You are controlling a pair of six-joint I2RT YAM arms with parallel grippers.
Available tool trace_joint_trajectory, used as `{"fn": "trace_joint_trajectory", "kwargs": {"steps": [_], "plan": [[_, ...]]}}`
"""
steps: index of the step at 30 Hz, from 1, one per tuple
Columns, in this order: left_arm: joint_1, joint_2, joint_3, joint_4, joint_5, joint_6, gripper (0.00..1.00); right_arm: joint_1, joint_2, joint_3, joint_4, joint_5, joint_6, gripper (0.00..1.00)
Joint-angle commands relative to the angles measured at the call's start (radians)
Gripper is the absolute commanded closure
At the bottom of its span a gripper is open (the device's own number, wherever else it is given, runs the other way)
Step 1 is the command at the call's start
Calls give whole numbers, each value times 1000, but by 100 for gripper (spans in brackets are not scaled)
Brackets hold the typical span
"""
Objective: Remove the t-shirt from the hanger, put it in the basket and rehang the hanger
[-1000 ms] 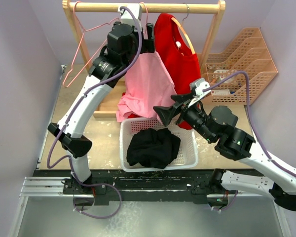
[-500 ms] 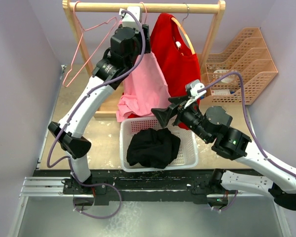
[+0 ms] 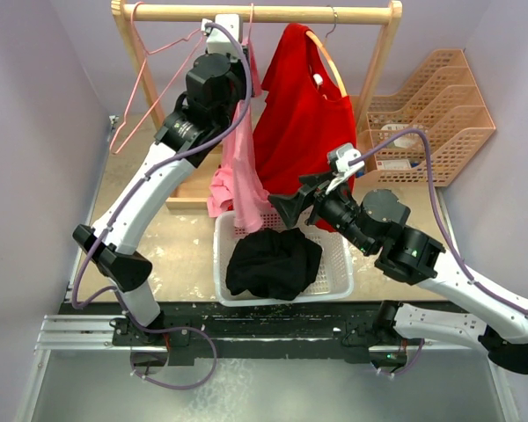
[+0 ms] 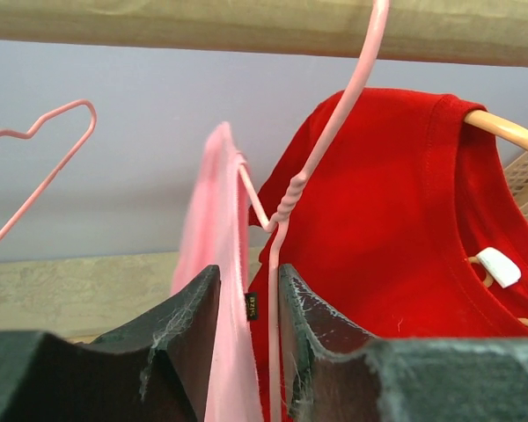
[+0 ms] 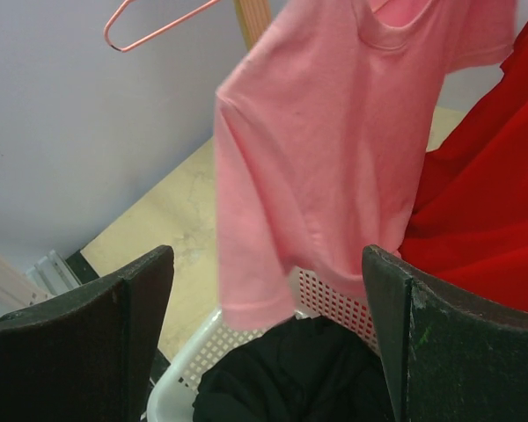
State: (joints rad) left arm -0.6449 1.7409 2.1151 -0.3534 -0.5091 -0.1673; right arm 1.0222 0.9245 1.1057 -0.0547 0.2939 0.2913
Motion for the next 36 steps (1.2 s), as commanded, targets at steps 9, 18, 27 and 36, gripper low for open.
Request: {"fn": "trace_joint_trajectory", "kwargs": {"steps": [9,18,27,36], "plan": [[18,-27,-18,75,-30,38,74,4,-10,-4,50,-13,21,12],[33,-32,-60,134,7,43,100,4,-14,-10,52,-13,24,12],[39,-85,-152,318,79,123,100,4,-16,-10,52,-2,26,13],[120,-221,-297,557,217,146,100,4,-3,-11,58,16,24,14]]}}
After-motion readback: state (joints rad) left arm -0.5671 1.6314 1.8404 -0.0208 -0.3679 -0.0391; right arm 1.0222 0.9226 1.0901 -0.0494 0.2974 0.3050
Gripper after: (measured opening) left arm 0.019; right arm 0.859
